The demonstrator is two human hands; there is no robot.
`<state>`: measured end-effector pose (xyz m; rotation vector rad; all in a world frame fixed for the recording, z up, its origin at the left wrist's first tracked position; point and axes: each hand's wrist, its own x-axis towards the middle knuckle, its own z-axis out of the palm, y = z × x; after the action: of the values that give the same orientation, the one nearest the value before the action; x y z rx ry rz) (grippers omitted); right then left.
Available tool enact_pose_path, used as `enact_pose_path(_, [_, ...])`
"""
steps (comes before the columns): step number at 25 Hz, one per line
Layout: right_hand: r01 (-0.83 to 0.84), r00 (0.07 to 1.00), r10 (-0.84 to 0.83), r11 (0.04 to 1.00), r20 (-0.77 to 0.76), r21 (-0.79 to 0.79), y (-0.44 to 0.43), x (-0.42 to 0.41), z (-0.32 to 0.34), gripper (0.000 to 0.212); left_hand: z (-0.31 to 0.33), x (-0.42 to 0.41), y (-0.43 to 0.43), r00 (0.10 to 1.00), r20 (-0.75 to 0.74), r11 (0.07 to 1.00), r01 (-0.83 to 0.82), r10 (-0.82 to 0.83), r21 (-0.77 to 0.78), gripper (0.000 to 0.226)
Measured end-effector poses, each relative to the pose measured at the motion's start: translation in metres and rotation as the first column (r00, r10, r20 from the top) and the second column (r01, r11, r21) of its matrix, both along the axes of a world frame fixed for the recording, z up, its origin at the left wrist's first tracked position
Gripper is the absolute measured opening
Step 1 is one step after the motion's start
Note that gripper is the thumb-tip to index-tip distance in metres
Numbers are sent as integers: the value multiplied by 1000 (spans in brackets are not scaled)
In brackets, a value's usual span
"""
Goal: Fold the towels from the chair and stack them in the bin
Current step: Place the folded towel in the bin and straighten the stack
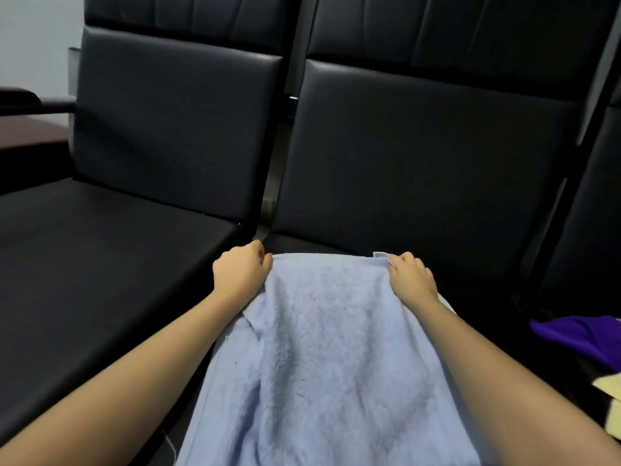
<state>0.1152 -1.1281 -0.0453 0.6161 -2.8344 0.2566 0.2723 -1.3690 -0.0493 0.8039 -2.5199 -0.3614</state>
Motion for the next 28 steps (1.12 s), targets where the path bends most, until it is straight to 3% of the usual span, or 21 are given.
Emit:
enact_pose_path(3, [7,998,-5,999,-59,32,7,15,-7,32,-8,3,-2,997,-71,992,34,-42,-121,25])
enact_pose_path(7, [28,994,-27,1000,-105,4,18,38,-7,30,-9,3,-1,999,-12,997,51,-52,-62,31])
enact_pose_path(9, [28,995,-28,1000,-101,1,26,55,-8,27,-8,7,5,999,-16,992,49,-51,-119,31])
enact_pose_path(15, [33,995,-34,999,-99,-10,58,117,-6,20,-6,38,18,969,8,969,246,-246,-32,28])
enact_pose_path(19, [-47,996,45,999,-71,-25,88,170,9,9,5,78,37,908,101,913,407,-407,17,31])
enact_pose_path(22, [-99,995,101,991,-23,92,115,187,30,9,34,95,42,837,215,859,511,-504,26,28])
enact_pose_path(26, [-60,995,52,994,86,96,141,191,94,14,106,104,37,764,186,786,605,-618,130,33])
enact_pose_path(28, [-28,996,14,985,83,172,149,194,124,16,142,110,36,694,242,733,664,-678,149,29])
